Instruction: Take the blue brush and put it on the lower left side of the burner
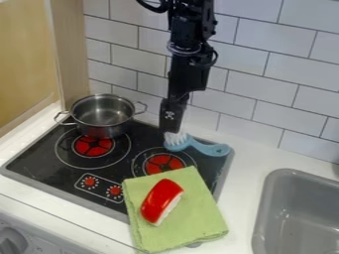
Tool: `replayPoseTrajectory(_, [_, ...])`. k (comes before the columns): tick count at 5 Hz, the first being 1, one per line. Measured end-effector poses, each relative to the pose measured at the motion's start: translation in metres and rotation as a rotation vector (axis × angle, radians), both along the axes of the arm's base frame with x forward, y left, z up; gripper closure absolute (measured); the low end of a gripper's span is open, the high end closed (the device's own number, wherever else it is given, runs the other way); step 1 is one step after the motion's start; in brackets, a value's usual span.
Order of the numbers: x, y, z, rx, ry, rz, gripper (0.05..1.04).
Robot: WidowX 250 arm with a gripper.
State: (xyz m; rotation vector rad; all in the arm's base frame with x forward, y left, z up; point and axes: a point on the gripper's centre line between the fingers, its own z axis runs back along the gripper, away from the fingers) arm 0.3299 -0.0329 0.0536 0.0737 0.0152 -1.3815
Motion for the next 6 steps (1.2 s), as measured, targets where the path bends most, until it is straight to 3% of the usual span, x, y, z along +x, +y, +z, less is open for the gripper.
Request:
replayPoseTrajectory(1, [-0.003,-0.002,-0.017,0.002,0.049,-0.027,0.085])
replayPoseTrajectory(3, [-0.003,-0.012,-0.034,-0.059,0.073,-0.025,0.085])
replayPoseTrajectory(6, [0.006,-0.024,-0.052,-0.063,0.092,-0.074,0.085])
